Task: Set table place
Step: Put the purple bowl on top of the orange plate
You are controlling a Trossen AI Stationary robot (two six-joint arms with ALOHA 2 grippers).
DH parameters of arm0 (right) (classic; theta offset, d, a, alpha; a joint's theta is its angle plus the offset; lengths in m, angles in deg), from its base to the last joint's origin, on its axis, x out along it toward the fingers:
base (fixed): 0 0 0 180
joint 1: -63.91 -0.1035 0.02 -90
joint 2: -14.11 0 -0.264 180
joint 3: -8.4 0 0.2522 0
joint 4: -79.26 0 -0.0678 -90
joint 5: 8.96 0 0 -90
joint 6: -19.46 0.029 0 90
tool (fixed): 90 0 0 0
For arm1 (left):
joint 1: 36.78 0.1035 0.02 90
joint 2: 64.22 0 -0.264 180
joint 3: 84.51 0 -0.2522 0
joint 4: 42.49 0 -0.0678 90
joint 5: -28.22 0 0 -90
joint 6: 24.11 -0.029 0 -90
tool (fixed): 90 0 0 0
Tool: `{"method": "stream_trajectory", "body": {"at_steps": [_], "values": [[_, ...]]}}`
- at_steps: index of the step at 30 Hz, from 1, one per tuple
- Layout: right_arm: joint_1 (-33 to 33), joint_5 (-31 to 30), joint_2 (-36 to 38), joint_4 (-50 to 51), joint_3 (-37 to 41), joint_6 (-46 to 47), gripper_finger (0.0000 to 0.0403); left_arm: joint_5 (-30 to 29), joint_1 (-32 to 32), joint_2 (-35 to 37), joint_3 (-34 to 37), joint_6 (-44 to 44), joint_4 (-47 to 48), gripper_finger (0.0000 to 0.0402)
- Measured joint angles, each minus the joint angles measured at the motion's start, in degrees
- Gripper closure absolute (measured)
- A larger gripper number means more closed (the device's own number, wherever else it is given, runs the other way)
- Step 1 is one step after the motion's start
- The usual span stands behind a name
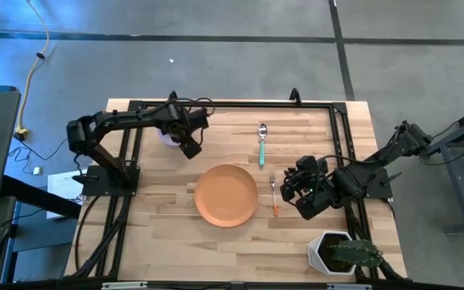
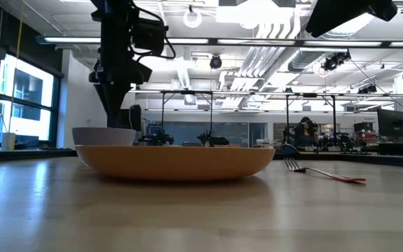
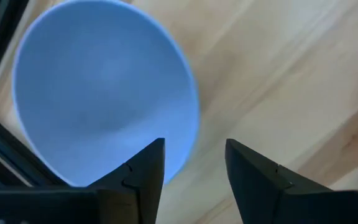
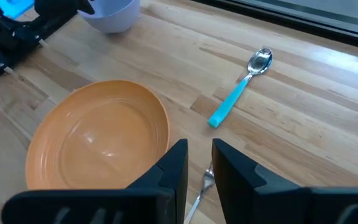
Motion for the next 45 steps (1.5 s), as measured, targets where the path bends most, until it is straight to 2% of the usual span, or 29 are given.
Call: {"method": "stream_trajectory", "body": {"at_steps": [10,17,26,29,33,34,40,45], "values": [[1.18,-0.04,0.00,-1.29,0.00,-1.48,0.0338,3.43,0.95,-0.87,2.77,-3.39,-3.73,0.0243],[1.18,-0.08,0.00,-1.75,0.00,-1.48,0.0338,3.27,0.92,-0.87,10.02,-2.27,-9.22,0.0243],[1.18,-0.08,0.00,-2.59,0.02,-1.48,0.0338,1.92,0.95,-0.87,10.68,-3.54,-10.85,0.0247],[1.18,-0.01,0.00,-2.75,0.00,-1.48,0.0338,1.90,0.96,-0.87,10.68,-3.85,-10.82,0.0280],[1.20,0.01,0.00,-2.80,0.00,-1.48,0.0338,2.11,0.96,-0.87,10.68,-5.43,-10.76,0.0374],[1.19,0.01,0.00,-2.80,0.00,-1.48,0.0338,2.30,0.96,-0.87,10.68,-6.05,-10.88,0.0387],[1.18,0.03,0.00,-2.82,0.02,-1.48,0.0338,3.66,0.59,-0.64,9.54,-6.31,-8.10,0.0397],[1.18,0.05,0.00,-2.80,0.02,-1.52,0.0338,3.22,-2.65,0.88,3.86,-6.32,-2.89,0.0398]]}}
